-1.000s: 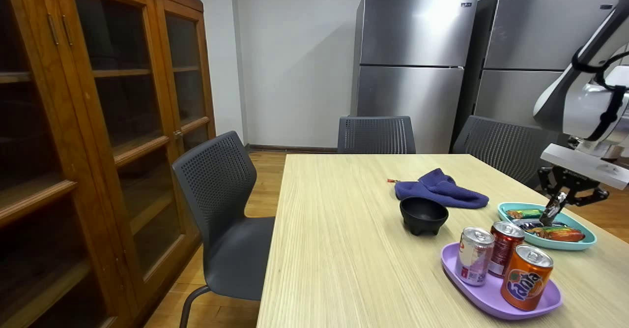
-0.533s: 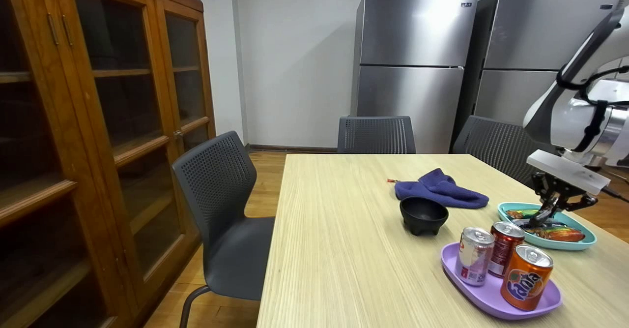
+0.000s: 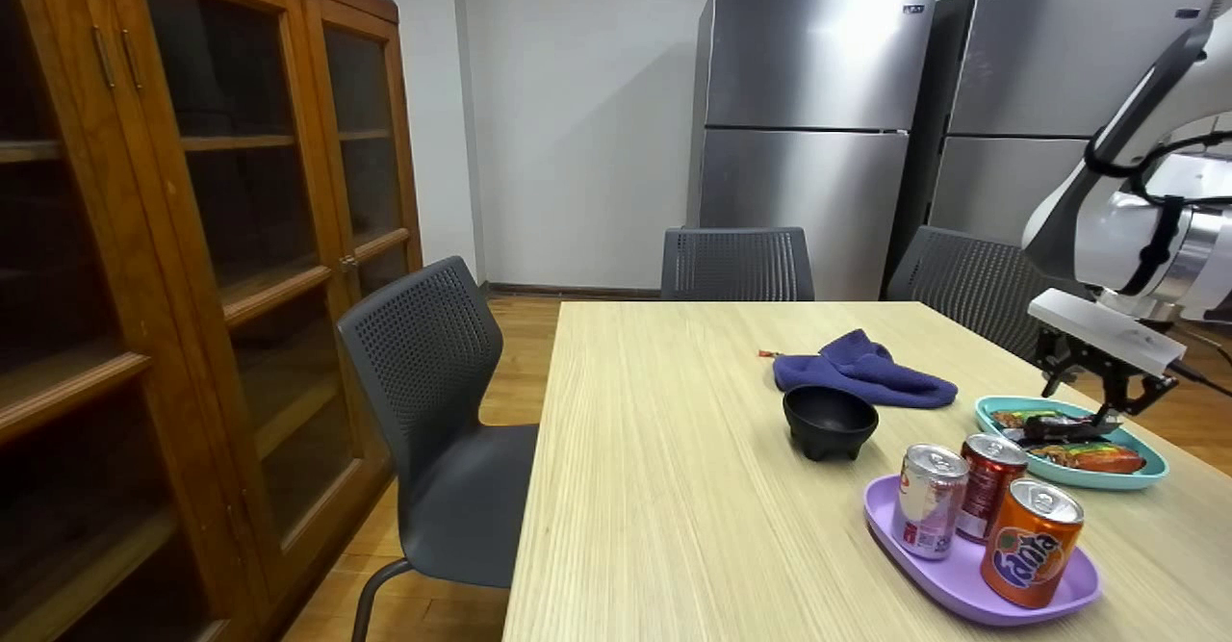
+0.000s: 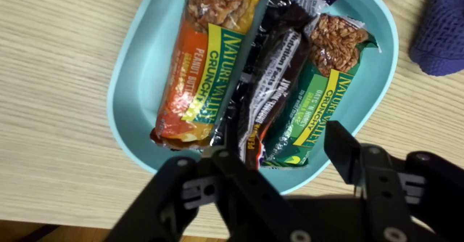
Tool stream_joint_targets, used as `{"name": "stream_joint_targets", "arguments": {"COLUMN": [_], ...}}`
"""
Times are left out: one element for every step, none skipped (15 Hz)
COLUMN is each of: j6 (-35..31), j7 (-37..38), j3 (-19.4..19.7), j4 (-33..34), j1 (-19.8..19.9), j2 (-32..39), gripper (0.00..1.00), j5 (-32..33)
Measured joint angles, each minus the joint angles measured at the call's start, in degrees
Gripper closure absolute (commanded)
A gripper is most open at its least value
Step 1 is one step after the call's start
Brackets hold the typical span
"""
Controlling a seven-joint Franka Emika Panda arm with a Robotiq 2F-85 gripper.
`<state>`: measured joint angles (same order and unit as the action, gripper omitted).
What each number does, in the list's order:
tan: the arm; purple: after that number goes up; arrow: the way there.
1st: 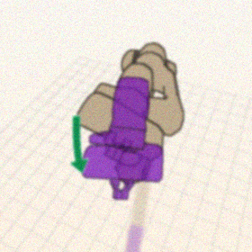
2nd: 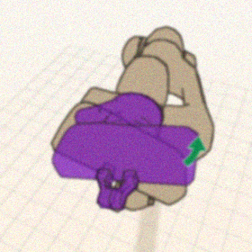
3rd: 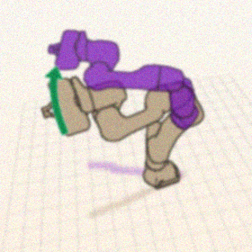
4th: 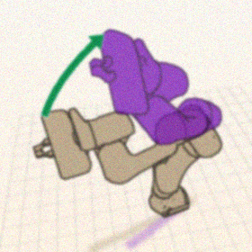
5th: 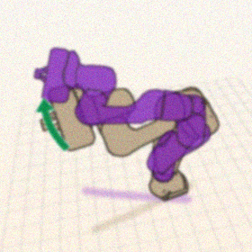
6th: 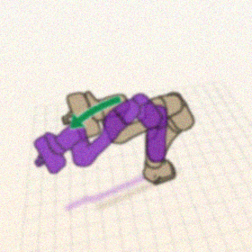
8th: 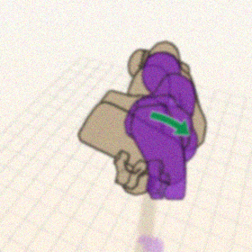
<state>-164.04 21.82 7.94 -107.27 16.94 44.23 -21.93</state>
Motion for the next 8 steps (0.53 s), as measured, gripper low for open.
{"name": "stream_joint_targets", "arguments": {"j6": [0.0,0.0,0.0,0.1,0.1,0.1,0.1,0.1], "j7": [0.0,0.0,0.0,-0.2,-0.3,-0.5,-0.7,-0.9], "j3": [0.0,0.0,0.0,0.0,0.0,0.0,0.0,0.0], "j4": [0.1,0.1,0.1,0.0,0.0,-0.2,-0.4,-0.8], "j1": [0.0,0.0,0.0,-0.1,-0.2,-0.3,-0.4,-0.5], "j2": [-0.2,-0.5,-0.9,-1.2,-1.6,-2.1,-2.6,-3.1], "gripper": [0.00,0.00,0.00,0.00,0.00,0.00,0.00,0.00], "j5": [0.0,0.0,0.0,0.0,0.0,0.1,0.1,0.1]}}
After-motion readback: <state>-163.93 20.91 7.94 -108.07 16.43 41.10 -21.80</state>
